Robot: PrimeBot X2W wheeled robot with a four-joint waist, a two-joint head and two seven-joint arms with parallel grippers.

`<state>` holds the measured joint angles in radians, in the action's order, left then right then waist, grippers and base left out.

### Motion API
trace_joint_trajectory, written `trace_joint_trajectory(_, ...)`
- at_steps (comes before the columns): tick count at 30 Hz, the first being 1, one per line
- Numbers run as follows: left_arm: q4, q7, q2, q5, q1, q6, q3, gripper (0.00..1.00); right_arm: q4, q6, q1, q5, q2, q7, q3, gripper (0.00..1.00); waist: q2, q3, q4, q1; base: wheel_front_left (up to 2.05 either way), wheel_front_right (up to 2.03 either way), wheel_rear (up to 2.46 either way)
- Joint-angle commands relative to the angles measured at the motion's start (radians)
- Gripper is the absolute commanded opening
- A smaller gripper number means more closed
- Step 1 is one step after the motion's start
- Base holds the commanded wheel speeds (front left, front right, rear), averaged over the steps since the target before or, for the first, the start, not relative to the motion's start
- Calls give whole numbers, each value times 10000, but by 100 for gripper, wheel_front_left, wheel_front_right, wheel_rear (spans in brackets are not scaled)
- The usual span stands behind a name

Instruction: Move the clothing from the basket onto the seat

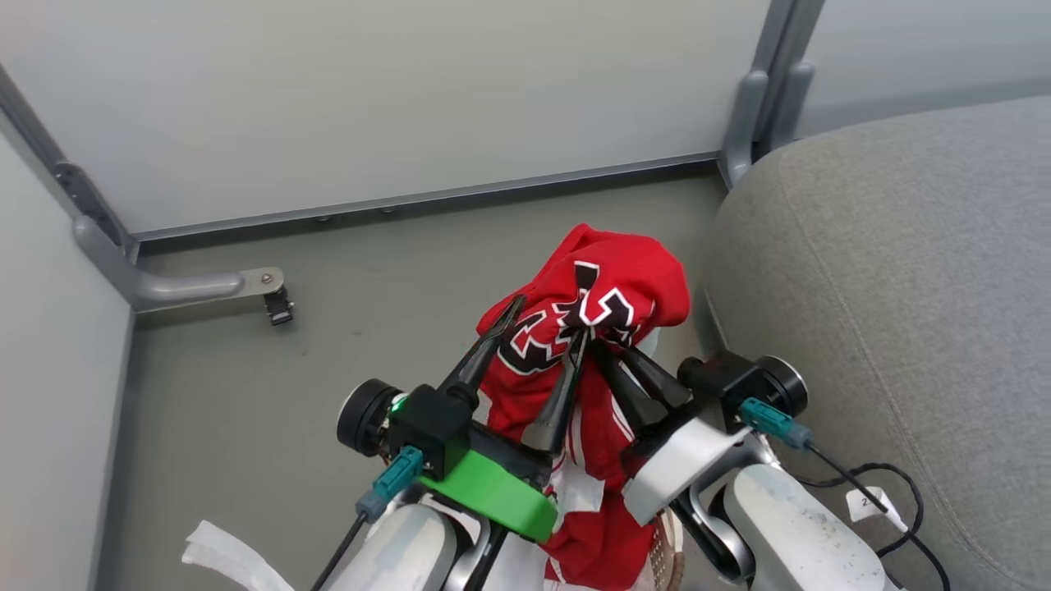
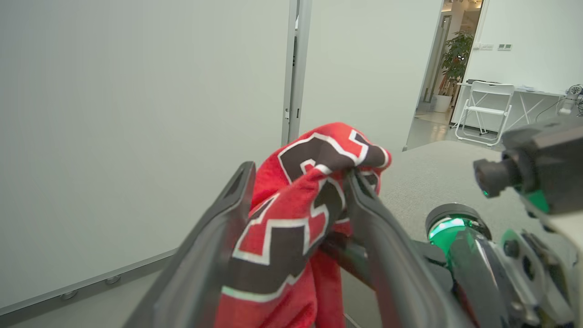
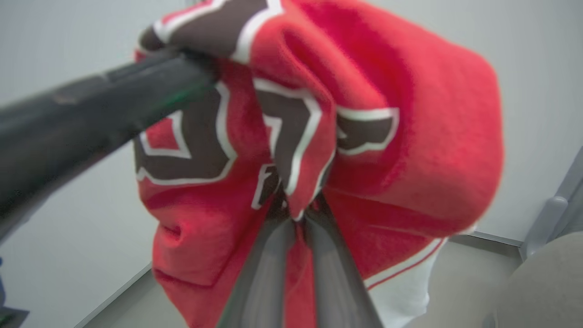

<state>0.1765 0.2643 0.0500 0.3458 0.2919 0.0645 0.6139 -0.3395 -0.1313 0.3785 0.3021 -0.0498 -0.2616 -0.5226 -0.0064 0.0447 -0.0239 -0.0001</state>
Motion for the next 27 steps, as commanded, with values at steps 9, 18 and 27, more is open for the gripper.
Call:
trace_joint_trajectory(9,232,1,20,-457,-173,235,-381,100,694,10,-618,-287,-75,-47,900,0,64,502,-2994,1,0,0,0)
trace_joint_trajectory(18,453,3,32,-869,-153,476,-416,100,958,10,-1003,-463,-217,-47,1647,0,64,831,-4640,1,0,0,0)
trace_joint_trajectory(27,963,3,39,-1405,220,595,-448,100,523,10,24,-961,-674,-47,3002,0,64,1932,-4651,1,0,0,0)
